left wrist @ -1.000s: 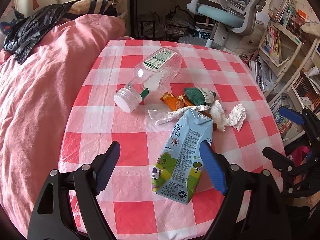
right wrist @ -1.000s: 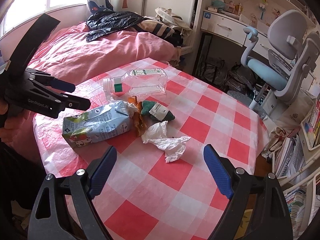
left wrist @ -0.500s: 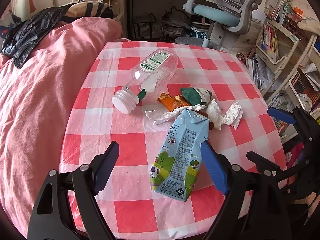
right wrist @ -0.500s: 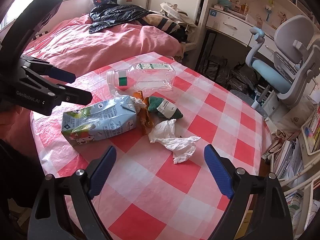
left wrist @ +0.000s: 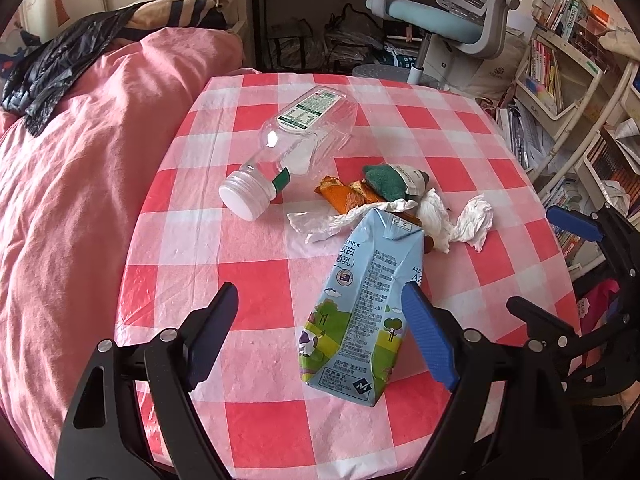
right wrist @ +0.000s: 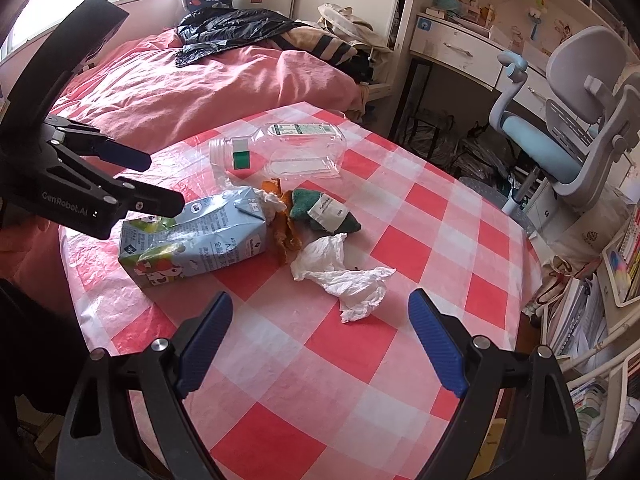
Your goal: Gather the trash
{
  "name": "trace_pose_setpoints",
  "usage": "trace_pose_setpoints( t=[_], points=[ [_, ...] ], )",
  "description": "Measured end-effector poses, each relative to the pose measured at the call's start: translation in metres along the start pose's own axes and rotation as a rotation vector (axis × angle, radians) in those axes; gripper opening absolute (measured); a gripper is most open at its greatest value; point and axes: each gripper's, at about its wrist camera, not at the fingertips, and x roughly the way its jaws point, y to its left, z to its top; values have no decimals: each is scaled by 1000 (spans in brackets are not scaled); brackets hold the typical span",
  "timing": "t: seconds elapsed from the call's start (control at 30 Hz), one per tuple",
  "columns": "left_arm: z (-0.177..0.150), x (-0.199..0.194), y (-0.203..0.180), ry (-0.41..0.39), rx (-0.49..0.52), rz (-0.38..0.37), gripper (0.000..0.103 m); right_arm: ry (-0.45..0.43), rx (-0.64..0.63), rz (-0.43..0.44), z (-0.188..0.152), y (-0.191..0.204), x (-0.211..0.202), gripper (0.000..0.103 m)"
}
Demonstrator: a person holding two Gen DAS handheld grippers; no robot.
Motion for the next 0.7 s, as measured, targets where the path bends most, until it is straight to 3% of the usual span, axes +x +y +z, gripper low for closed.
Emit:
trace_pose_setpoints(
  t=[0.53,0.7],
  points=[
    [-3,5,-12,24,41,-28,80,5,3,-2,-3,-5,1,86],
    [1,1,0,-2,-9,-10,80,4,2,0,-3,-5,1,86]
  ],
)
